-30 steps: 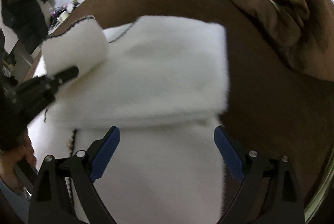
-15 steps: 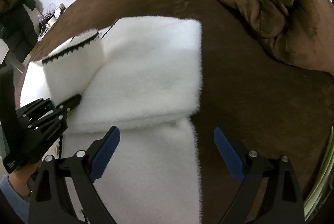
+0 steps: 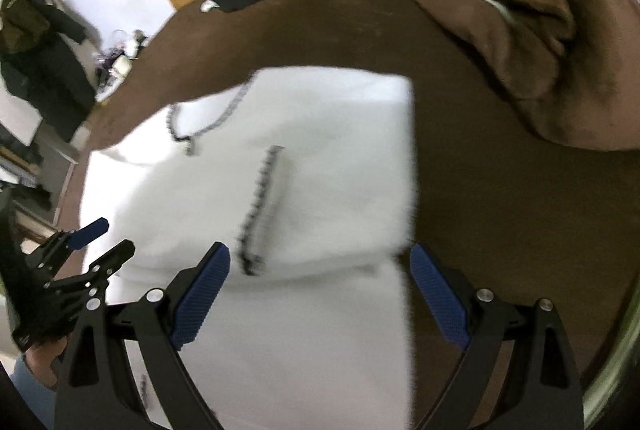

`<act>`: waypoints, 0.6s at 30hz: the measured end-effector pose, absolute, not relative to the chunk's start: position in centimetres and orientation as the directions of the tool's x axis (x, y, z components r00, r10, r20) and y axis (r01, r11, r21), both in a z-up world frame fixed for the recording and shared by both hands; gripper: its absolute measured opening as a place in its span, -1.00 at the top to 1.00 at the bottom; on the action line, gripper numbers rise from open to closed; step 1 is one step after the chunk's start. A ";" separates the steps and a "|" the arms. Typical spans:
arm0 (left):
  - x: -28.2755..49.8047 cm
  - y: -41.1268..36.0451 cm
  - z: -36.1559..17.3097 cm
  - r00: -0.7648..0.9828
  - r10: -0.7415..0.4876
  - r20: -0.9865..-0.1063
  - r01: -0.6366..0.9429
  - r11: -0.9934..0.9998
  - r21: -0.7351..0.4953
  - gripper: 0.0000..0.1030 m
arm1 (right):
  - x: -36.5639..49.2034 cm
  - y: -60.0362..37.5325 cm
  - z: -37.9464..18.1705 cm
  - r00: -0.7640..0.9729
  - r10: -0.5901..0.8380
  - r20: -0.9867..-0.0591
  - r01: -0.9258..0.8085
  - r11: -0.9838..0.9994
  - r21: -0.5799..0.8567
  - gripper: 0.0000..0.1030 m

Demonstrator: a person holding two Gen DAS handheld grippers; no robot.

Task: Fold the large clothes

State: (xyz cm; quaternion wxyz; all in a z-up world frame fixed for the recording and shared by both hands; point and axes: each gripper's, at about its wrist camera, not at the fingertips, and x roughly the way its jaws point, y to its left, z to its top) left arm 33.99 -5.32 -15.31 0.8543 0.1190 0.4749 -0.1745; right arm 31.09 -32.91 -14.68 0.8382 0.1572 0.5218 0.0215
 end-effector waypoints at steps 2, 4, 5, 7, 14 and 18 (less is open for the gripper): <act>35.1 -3.0 -15.6 0.507 -0.137 -0.851 0.367 0.928 0.069 -0.36 | 31.8 -31.6 -14.7 0.469 0.225 -0.854 0.096 0.948 0.303 -0.75; 36.1 -1.3 -16.2 0.514 -0.111 -0.850 0.328 0.942 0.075 -0.36 | 33.1 -29.9 -15.5 0.467 0.256 -0.846 0.063 0.945 0.321 -0.67; 36.6 -0.4 -16.5 0.517 -0.101 -0.850 0.307 0.949 0.073 -0.36 | 33.4 -29.4 -15.8 0.463 0.266 -0.846 0.055 0.944 0.327 -0.60; 37.7 1.5 -17.3 0.521 -0.076 -0.850 0.262 0.962 0.075 -0.36 | 34.5 -28.0 -17.2 0.447 0.277 -0.850 0.037 0.944 0.327 -0.52; 40.2 6.3 -20.8 0.488 -0.099 -0.867 0.149 0.988 -0.029 -0.38 | 36.4 -25.4 -20.9 0.400 0.275 -0.874 -0.004 0.954 0.298 0.37; 40.9 6.9 -21.4 0.507 -0.057 -0.860 0.132 0.991 0.013 -0.38 | 37.3 -24.5 -20.6 0.415 0.258 -0.872 -0.017 0.961 0.276 0.51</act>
